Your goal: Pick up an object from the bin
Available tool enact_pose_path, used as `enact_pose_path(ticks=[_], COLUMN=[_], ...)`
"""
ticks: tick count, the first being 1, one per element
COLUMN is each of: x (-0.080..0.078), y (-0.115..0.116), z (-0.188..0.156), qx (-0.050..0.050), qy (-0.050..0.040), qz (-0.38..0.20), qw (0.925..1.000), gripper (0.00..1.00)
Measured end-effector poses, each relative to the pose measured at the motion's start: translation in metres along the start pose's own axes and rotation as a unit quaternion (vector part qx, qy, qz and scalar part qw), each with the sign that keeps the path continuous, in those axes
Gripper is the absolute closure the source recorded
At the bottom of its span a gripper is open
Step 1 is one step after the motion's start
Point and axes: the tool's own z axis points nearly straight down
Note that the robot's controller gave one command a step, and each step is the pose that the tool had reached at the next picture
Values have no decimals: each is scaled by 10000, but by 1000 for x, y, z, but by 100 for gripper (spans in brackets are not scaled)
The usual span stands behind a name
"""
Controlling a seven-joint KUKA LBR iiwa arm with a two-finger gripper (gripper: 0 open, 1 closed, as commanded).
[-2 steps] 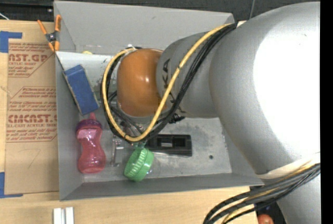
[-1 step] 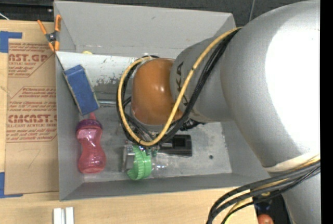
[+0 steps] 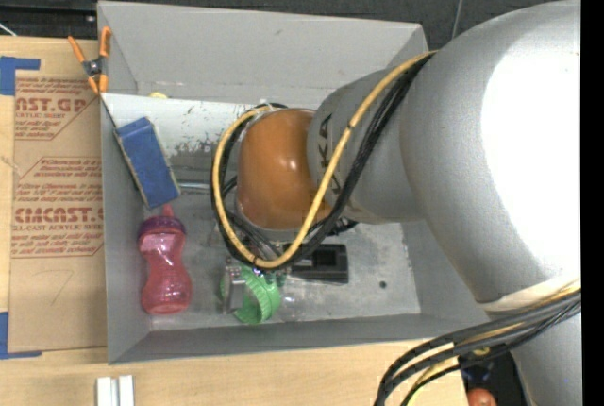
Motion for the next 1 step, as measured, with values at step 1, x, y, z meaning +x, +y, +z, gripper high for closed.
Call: enact_pose_path(ticks=[1], x=[8], y=[-9], z=[5], qx=[-11], qy=[3], qz=[-734], qw=[9973], gripper=[0])
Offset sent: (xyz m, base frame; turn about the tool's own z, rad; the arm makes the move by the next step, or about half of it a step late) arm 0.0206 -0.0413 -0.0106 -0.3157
